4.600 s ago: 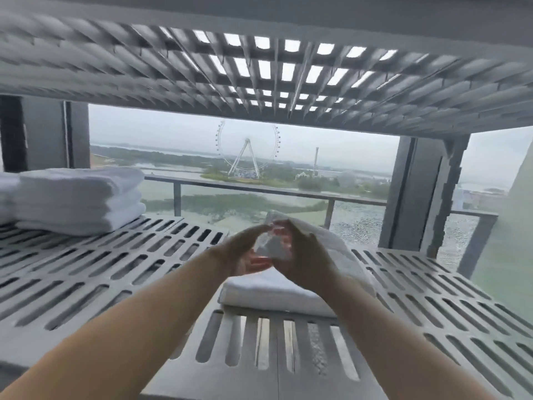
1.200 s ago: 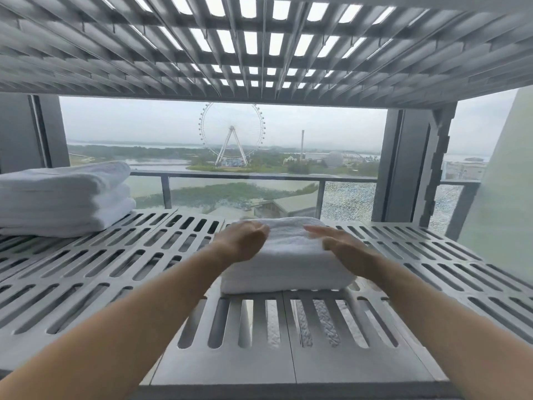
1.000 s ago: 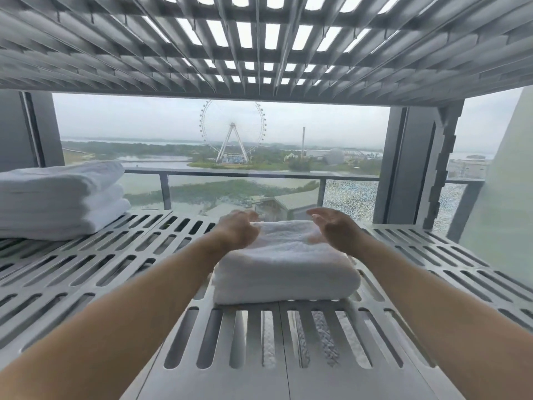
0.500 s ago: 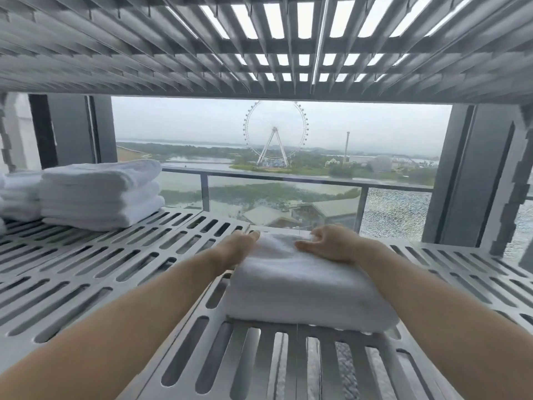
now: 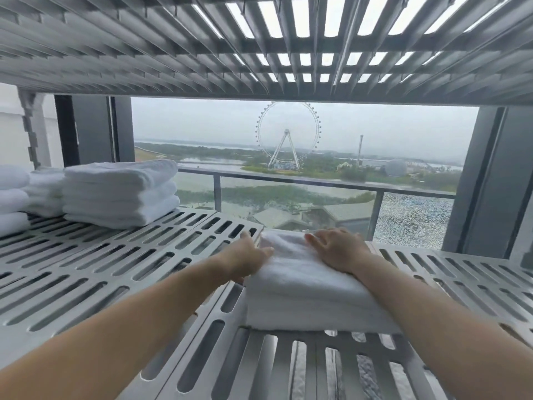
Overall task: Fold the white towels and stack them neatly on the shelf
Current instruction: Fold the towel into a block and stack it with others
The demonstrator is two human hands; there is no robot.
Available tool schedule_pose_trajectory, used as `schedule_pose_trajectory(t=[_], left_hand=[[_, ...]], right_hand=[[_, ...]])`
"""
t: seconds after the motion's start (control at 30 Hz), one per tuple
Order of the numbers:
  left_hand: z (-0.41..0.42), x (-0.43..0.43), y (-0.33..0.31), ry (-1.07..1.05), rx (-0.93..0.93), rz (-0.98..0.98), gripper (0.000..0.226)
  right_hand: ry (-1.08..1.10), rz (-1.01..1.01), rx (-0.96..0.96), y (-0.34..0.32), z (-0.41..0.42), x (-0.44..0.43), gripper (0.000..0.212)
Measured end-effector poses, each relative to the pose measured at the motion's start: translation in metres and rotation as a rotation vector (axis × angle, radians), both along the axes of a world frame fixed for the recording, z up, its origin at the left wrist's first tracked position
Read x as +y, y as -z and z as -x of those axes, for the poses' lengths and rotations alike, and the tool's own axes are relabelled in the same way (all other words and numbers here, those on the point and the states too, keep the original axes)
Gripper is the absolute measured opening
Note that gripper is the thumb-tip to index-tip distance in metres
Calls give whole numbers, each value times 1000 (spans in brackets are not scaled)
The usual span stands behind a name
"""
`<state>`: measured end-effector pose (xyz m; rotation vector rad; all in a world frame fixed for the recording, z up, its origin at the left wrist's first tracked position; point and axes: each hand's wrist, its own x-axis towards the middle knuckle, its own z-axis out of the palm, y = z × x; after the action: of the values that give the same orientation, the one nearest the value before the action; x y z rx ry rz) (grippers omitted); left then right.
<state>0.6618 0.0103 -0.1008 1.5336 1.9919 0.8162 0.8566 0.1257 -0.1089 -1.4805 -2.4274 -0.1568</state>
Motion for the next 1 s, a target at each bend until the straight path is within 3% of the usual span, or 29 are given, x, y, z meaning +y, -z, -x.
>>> schedule_pose_trajectory(t=[0.13,0.23,0.33,0.43,0.57,0.7,0.87,1.0], left_hand=[[-14,1,-8,103,481,-125,72],[-31,-3,-16,437,582,-257,60],[-35,-10,-7,611,699,-241,55],[-23,-19,6,607,705,-380,62],[-14,-23,21,597,714,-502,65],[-7,-27,25,644,584,-483,63],[2,-33,25,657,587,-427,76],[-1,-33,25,605,608,-509,83]], right_hand=[[-145,-27,291,-6,-3,-6,40],[-204,-126,508,-18,-14,-20,28],[-307,-144,477,-24,-44,-44,16],[-355,-96,380,-14,-74,-71,15],[-422,-14,328,5,-89,-95,42],[-423,-19,249,14,-94,-99,54],[-362,-30,301,22,-93,-106,60],[-345,-58,292,24,-91,-108,59]])
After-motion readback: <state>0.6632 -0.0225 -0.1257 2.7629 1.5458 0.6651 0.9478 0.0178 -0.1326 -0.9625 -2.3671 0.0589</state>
